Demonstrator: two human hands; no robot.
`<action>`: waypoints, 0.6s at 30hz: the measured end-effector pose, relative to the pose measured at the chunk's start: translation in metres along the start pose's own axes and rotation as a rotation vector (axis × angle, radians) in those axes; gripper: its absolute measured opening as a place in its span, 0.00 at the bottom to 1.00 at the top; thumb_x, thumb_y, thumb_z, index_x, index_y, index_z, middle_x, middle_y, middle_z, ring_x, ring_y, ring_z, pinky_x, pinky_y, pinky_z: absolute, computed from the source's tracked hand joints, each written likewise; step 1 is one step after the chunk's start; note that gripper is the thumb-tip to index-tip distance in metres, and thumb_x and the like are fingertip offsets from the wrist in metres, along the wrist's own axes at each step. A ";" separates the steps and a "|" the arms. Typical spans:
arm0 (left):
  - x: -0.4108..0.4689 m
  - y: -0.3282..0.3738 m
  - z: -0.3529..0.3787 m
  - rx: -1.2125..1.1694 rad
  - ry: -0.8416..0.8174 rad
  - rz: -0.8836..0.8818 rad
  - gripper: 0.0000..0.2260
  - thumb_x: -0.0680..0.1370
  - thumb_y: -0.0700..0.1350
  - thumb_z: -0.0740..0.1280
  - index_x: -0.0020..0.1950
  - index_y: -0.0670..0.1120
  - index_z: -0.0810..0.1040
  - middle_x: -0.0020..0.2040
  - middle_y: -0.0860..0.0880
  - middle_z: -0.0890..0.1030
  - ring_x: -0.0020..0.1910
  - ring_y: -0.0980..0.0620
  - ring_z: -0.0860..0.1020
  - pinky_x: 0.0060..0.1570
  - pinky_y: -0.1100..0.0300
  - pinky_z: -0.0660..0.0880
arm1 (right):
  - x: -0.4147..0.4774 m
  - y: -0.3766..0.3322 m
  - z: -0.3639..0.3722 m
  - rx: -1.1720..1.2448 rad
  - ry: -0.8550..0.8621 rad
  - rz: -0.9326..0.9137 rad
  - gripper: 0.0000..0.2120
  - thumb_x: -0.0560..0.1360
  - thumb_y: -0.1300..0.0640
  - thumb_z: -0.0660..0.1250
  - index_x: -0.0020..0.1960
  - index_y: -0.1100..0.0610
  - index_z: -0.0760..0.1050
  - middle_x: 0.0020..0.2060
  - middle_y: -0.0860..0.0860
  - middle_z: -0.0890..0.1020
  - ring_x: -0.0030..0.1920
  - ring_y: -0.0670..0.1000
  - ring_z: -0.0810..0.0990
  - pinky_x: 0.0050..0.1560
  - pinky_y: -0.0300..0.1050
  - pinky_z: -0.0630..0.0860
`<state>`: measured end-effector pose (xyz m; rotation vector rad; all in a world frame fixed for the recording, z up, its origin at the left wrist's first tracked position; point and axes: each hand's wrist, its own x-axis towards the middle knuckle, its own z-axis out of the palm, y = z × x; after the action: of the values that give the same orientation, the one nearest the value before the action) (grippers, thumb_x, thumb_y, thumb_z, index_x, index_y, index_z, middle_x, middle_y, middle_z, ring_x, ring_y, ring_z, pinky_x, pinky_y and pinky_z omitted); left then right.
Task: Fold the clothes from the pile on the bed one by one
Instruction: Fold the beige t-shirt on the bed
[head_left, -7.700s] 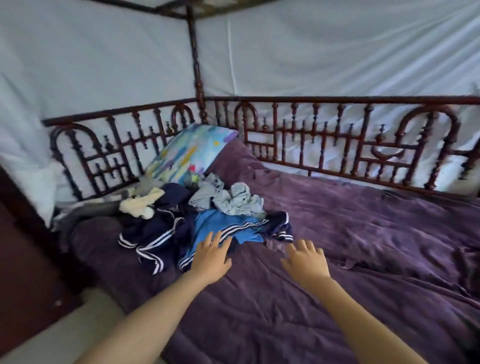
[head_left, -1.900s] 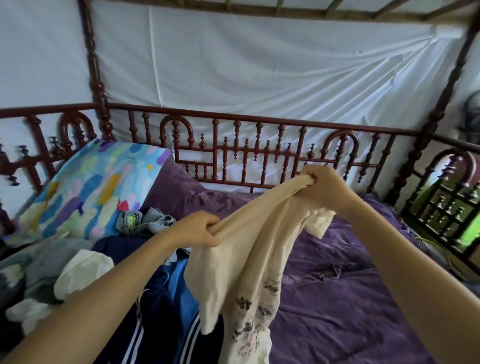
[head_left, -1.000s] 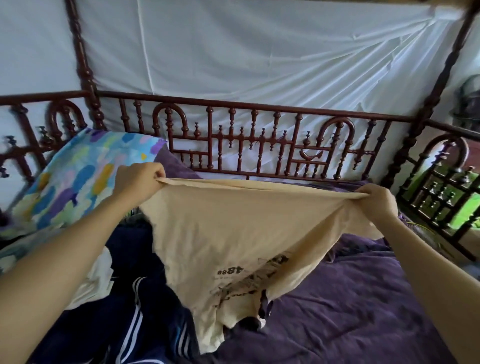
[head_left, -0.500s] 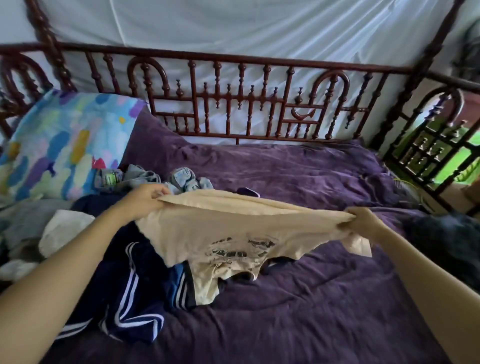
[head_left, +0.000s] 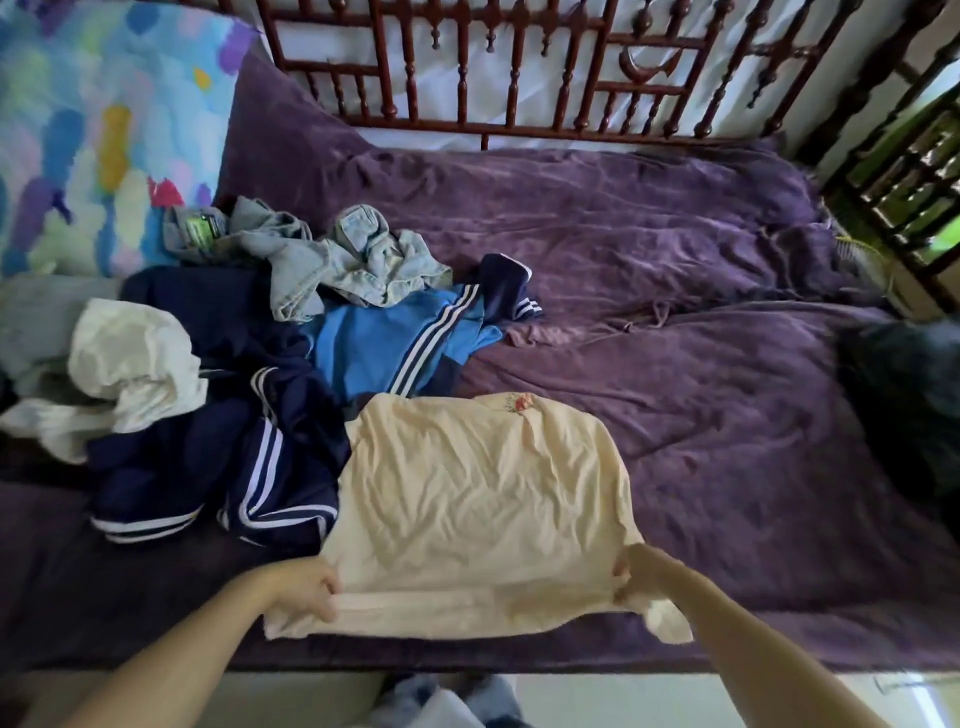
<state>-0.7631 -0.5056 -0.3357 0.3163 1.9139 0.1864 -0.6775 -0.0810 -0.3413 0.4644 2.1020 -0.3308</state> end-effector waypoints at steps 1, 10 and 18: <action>0.002 0.003 0.001 -0.010 -0.004 0.007 0.03 0.74 0.46 0.67 0.42 0.50 0.74 0.36 0.54 0.71 0.34 0.58 0.68 0.30 0.68 0.61 | 0.003 -0.004 0.001 -0.014 -0.007 -0.024 0.24 0.71 0.48 0.71 0.64 0.53 0.73 0.62 0.49 0.75 0.64 0.51 0.72 0.67 0.46 0.65; 0.031 0.036 -0.065 -0.149 0.477 -0.013 0.08 0.79 0.48 0.60 0.42 0.47 0.73 0.44 0.51 0.76 0.42 0.52 0.75 0.39 0.60 0.68 | 0.033 -0.040 -0.059 0.125 0.208 -0.132 0.18 0.73 0.44 0.68 0.57 0.54 0.76 0.55 0.49 0.79 0.53 0.48 0.76 0.49 0.40 0.69; 0.075 0.073 -0.136 -0.030 0.624 -0.037 0.16 0.80 0.49 0.58 0.67 0.48 0.70 0.65 0.47 0.71 0.64 0.47 0.68 0.59 0.54 0.70 | 0.086 -0.085 -0.114 0.175 0.312 -0.173 0.15 0.76 0.45 0.63 0.55 0.53 0.78 0.49 0.51 0.81 0.55 0.52 0.78 0.52 0.41 0.71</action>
<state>-0.9056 -0.4100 -0.3339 0.2143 2.5280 0.3153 -0.8435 -0.0938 -0.3482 0.4601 2.4354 -0.5782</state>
